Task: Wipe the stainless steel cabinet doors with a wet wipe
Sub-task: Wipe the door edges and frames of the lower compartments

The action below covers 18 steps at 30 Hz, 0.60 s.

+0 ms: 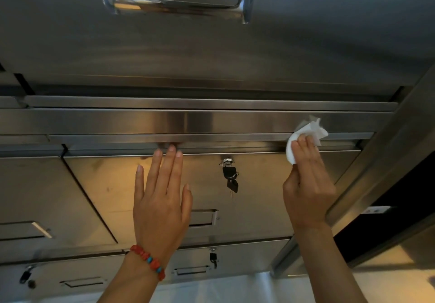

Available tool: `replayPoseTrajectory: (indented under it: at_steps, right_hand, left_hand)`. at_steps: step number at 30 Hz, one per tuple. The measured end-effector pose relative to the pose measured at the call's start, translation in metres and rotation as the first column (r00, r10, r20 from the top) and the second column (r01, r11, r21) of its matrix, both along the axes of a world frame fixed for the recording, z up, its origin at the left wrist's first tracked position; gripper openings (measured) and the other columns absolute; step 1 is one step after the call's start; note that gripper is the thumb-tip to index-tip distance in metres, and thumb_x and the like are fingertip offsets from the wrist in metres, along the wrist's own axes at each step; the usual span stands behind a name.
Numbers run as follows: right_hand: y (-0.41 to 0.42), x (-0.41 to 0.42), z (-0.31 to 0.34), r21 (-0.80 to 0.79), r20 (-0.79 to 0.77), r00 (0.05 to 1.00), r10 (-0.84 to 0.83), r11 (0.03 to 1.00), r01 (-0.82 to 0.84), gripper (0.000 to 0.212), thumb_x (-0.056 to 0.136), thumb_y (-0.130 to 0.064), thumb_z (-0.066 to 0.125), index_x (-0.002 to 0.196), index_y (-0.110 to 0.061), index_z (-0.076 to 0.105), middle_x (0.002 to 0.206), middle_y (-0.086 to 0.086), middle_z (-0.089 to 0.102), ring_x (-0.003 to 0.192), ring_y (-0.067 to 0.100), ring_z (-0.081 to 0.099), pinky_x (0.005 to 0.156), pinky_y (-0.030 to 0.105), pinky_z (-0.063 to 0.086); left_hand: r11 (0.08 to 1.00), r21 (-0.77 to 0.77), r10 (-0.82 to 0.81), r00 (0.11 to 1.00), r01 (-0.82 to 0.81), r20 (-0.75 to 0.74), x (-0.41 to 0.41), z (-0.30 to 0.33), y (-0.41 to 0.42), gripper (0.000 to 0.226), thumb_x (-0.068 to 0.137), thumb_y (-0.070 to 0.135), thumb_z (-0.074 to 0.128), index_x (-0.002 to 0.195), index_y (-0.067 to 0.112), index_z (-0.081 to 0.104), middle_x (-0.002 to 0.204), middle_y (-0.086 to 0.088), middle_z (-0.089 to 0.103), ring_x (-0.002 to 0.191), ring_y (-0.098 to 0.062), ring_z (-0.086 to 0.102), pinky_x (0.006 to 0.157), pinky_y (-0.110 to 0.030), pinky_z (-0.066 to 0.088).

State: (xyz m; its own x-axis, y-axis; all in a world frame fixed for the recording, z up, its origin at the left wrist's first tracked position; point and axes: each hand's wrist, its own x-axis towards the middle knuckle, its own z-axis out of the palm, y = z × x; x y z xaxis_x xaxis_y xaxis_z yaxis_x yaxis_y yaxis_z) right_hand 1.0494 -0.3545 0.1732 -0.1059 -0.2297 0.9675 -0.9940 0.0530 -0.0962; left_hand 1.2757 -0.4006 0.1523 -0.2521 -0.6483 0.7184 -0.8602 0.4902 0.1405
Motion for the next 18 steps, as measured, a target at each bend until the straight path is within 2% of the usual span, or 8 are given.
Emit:
replayPoseTrajectory:
  at_steps: [3,5,11,18]
  right_hand:
    - [0.003,-0.009,-0.001,0.031,-0.048,0.999,0.014,0.999,-0.012,0.025,0.094,0.008,0.044,0.108,0.01,0.065,0.115,0.024,0.062,0.111,0.036,0.058,0.09,0.046,0.052]
    - [0.005,-0.018,0.0,0.013,-0.019,0.999,-0.03,0.999,0.03,0.025,0.092,0.012,0.045,0.107,0.01,0.065,0.114,0.023,0.062,0.112,0.035,0.057,0.09,0.045,0.051]
    - [0.003,-0.01,0.002,-0.018,0.072,0.995,-0.073,0.997,0.074,0.035,0.098,-0.002,0.034,0.105,0.013,0.065,0.11,0.027,0.063,0.105,0.04,0.06,0.081,0.048,0.055]
    - [-0.002,0.014,0.004,-0.01,0.047,0.999,0.003,1.0,-0.002,0.025,0.088,0.013,0.047,0.103,0.012,0.066,0.11,0.025,0.064,0.106,0.039,0.06,0.08,0.049,0.055]
  left_hand:
    - [1.0,-0.003,0.005,1.0,-0.005,0.009,0.0,0.0,0.001,0.053,0.089,0.026,0.037,0.136,0.002,0.042,0.143,-0.014,0.039,0.135,-0.025,0.028,0.109,-0.048,0.018]
    - [1.0,-0.004,0.004,1.0,-0.004,0.014,0.001,0.001,0.001,0.053,0.089,0.026,0.036,0.136,0.002,0.043,0.143,-0.015,0.04,0.135,-0.025,0.028,0.109,-0.047,0.017]
    - [1.0,0.006,-0.001,1.0,0.001,0.013,0.001,0.002,0.001,0.053,0.089,0.026,0.036,0.136,0.002,0.043,0.143,-0.014,0.04,0.135,-0.024,0.027,0.11,-0.047,0.017]
    - [1.0,0.023,-0.009,1.0,0.009,0.014,0.002,0.001,0.001,0.054,0.089,0.026,0.035,0.137,0.003,0.04,0.145,-0.012,0.035,0.135,-0.025,0.026,0.111,-0.045,0.014]
